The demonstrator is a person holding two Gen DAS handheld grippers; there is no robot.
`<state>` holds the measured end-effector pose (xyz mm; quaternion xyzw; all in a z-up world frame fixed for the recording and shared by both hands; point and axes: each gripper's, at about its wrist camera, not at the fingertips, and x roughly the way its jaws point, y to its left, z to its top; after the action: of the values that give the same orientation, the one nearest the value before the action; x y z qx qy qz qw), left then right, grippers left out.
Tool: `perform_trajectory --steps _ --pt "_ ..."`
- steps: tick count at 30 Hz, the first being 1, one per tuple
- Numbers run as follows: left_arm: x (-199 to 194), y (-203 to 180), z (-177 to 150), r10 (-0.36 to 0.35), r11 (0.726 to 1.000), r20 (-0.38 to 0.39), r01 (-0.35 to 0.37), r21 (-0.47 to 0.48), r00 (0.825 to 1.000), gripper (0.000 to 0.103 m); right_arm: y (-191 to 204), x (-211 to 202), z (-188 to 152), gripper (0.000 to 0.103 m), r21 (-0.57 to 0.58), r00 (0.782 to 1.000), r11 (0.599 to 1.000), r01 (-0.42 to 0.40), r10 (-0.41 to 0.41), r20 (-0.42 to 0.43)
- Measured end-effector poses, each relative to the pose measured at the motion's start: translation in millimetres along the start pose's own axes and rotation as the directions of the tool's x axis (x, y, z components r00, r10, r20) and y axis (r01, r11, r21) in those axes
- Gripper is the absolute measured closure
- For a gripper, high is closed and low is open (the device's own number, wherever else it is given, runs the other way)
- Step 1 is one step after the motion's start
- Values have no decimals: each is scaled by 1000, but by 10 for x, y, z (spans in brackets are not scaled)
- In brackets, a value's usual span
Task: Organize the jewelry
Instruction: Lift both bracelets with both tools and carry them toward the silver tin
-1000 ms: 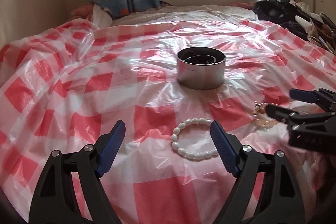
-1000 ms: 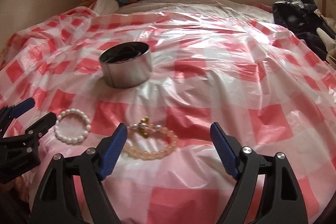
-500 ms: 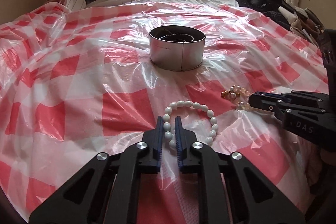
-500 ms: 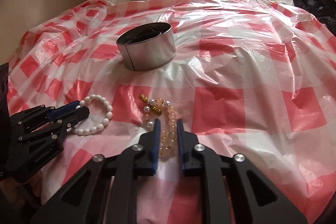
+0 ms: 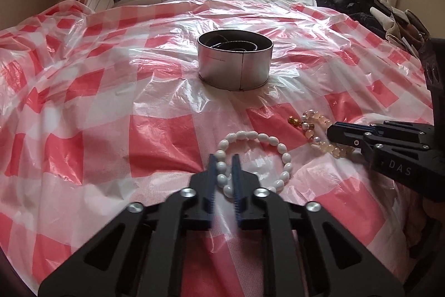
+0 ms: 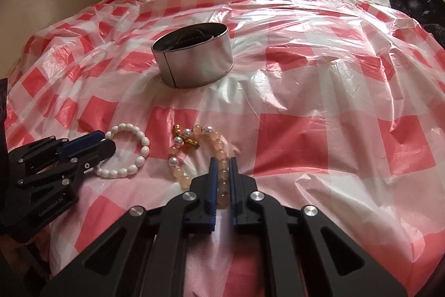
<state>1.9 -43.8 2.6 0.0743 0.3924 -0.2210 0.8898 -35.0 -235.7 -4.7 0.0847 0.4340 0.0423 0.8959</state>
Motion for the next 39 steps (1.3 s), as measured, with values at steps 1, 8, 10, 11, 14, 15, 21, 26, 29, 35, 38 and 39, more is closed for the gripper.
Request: perform_trajectory --steps 1,8,10,11,14,15,21,26,29,35,38,39 --pt "-36 9 -1 -9 1000 20 9 -4 1000 96 -26 -31 -2 95 23 1000 999 -25 25 12" --pt "-136 57 18 -21 999 78 24 -37 997 96 -203 -204 39 95 132 988 982 -139 128 88" --pt "-95 64 22 -17 999 55 19 -44 998 96 -194 -178 46 94 127 991 985 -121 113 71" --pt "-70 72 24 -14 999 41 16 -49 999 96 -193 -166 43 94 126 992 986 -111 103 68" --pt "13 104 26 -6 998 1 6 -65 1000 87 -178 -129 42 62 121 996 990 -71 65 55" --pt "30 101 20 -8 998 -6 8 -62 1000 82 -162 -117 41 59 112 997 992 -55 49 52" --pt "89 -29 6 31 1000 -28 -31 4 999 90 -42 25 15 92 35 1000 999 18 -18 -6" --pt "4 -23 2 2 1000 18 -2 3 1000 96 -197 -77 -4 95 130 994 986 -107 102 45" --pt "-19 -24 4 2 1000 31 -2 -1 1000 96 -272 -151 10 95 187 977 962 -202 185 103" --pt "-18 -1 3 9 1000 28 -8 -10 1000 96 -270 -237 51 95 202 958 943 -265 233 168" --pt "-7 -9 5 18 1000 22 -18 -9 1000 96 -249 -241 59 95 191 958 945 -264 233 169" --pt "-5 -11 5 23 1000 20 -23 -8 1000 96 -235 -241 59 95 185 958 947 -263 233 170"
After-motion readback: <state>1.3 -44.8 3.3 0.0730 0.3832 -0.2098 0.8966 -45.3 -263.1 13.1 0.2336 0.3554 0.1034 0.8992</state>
